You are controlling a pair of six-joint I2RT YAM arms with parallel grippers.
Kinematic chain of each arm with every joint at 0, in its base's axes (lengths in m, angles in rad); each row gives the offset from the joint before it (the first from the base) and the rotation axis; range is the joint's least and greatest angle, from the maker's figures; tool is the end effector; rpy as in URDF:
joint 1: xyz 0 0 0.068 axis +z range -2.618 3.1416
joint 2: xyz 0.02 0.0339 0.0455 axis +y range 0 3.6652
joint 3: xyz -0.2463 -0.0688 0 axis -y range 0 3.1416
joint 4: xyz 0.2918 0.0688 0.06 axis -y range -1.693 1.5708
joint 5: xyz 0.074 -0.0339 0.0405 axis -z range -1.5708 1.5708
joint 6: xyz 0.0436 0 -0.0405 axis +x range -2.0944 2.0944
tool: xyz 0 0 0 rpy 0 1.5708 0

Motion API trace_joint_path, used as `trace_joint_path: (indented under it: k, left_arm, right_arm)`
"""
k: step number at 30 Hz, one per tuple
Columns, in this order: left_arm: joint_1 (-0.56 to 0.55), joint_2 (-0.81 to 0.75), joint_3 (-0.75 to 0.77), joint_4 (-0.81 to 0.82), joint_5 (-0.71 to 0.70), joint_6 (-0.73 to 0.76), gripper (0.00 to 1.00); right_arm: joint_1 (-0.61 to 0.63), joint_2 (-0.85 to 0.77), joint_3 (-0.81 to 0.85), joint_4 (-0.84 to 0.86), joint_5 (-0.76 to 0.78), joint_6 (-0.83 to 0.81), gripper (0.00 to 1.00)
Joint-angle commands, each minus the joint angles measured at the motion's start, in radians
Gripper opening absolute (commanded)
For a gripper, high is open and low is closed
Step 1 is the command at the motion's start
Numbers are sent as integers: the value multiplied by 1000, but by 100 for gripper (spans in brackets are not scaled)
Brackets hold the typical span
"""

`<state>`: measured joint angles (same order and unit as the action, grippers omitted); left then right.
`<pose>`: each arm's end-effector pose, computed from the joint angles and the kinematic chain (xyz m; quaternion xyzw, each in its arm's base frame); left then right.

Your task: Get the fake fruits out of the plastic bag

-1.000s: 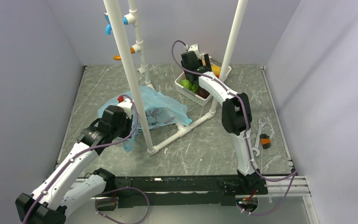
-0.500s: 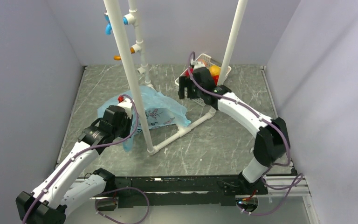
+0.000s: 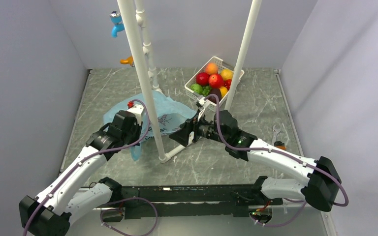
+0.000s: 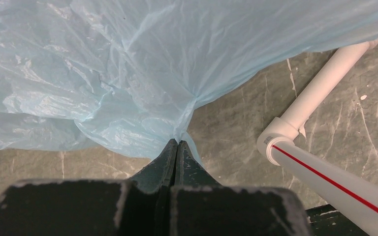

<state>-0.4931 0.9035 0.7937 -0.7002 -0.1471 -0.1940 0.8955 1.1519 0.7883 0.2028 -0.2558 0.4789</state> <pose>0.2188 -0.1103 0.2498 0.1110 0.9197 -0.0605 0.3716 0.1968 0.2633 0.2722 -0.2371 0.7220 0.4828 0.4352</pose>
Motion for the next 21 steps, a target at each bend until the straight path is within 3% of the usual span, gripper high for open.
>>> trace_joint_path:
  k: [1, 7, 12, 18, 21]
  left_arm:
    - [-9, -18, 37, -7, 25, -36, 0]
    - [-8, -1, 115, 15, 161, -87, 0]
    - [-9, 31, 206, 13, 203, -96, 0]
    - [-9, 68, 304, 93, 506, -70, 0]
    - [-8, 28, 299, 99, 547, -72, 0]
  right_arm:
    - [-7, 50, -21, 219, 41, 44, 84]
    - [-12, 252, 8, 321, 68, 64, 83]
    - [-19, 318, 31, 347, 85, 60, 80]
    - [-58, 368, 92, 314, 56, 57, 79]
    - [-59, 373, 133, 261, 78, -1, 79]
